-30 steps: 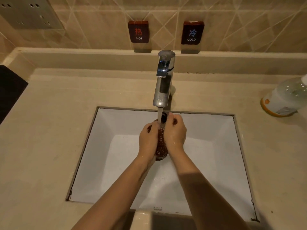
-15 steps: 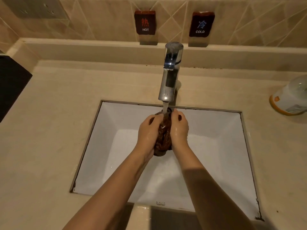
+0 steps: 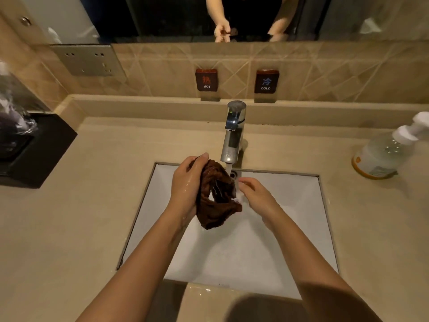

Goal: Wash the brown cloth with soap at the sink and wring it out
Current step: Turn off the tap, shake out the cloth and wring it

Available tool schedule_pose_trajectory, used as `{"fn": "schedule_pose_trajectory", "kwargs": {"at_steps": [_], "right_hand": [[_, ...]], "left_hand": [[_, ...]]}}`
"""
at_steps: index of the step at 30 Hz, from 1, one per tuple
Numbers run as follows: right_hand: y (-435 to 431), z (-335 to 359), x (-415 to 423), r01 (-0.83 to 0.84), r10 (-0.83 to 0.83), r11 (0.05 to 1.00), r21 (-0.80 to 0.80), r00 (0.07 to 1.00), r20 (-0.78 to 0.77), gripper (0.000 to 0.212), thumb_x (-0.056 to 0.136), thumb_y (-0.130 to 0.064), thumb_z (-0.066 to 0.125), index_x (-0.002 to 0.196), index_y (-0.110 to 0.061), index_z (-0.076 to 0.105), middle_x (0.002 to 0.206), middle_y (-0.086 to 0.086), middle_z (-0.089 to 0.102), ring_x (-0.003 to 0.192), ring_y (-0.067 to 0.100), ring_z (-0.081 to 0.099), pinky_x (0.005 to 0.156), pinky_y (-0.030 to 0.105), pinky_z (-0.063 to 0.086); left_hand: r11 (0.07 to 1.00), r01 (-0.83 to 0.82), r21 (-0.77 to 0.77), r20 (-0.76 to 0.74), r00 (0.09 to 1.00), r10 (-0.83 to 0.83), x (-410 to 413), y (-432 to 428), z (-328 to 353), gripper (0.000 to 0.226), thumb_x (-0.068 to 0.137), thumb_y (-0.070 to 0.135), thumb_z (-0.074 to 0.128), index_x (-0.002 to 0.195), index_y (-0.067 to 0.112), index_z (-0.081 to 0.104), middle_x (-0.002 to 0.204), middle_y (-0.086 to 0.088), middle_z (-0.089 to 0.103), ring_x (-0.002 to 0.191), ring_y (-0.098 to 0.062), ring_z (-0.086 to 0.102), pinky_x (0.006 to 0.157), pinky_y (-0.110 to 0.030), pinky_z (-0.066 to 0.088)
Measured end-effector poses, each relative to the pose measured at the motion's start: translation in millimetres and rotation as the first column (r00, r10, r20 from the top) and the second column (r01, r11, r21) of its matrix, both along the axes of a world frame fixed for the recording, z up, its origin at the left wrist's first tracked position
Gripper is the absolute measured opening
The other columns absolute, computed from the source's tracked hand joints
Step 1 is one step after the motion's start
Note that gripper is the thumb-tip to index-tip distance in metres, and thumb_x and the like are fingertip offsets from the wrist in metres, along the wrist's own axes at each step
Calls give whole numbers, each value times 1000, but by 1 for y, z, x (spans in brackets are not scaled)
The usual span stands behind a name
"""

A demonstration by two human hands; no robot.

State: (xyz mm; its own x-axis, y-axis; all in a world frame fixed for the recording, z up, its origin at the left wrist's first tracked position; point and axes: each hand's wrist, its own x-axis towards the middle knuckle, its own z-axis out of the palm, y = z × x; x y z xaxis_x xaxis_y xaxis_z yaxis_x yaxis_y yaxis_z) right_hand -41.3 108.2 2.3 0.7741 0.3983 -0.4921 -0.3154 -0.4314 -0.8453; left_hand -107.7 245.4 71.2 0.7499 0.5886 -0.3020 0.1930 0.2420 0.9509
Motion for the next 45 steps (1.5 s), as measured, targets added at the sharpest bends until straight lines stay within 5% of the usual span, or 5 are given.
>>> {"fn": "schedule_pose_trajectory", "kwargs": {"at_steps": [5,9,17,41,45], "right_hand": [[9,75,29,55,-63,998,40,974,218,41,98,-42,29,96,-21,65,99,-1,65,85,12,59,77,31,50],[34,124,49,19,-27,986,166,999,45,58,98,-50,23,89,-10,64,73,5,66,55,14,54,49,24,42],[52,114,65,71,-51,976,208,993,-102,34,94,-35,45,69,-15,55,55,-2,44,40,8,34,35,17,28],[71,90,40,253,-277,944,214,956,93,33,95,-31,43,71,-12,56,59,6,51,46,14,39,43,23,32],[67,92,7,146,-163,984,101,969,185,39,97,-41,33,84,-16,60,73,2,61,65,16,54,63,30,45]], "left_hand": [[1000,-11,25,15,1000,11,-7,0,22,23,88,33,62,80,11,63,78,-3,61,74,-16,59,61,-23,48],[999,-38,21,84,996,36,-11,3,50,21,89,28,62,77,11,62,74,-1,59,68,-12,58,62,-24,49],[999,-26,36,150,988,21,-23,10,78,23,89,28,61,74,11,61,71,-3,58,64,-13,57,61,-26,49],[985,159,67,142,976,-168,-16,46,95,22,87,31,63,79,11,64,76,-5,61,73,-16,59,67,-28,49],[970,227,84,180,954,-239,-22,47,96,19,88,28,62,79,11,64,76,-3,61,71,-14,60,63,-22,50]]}}
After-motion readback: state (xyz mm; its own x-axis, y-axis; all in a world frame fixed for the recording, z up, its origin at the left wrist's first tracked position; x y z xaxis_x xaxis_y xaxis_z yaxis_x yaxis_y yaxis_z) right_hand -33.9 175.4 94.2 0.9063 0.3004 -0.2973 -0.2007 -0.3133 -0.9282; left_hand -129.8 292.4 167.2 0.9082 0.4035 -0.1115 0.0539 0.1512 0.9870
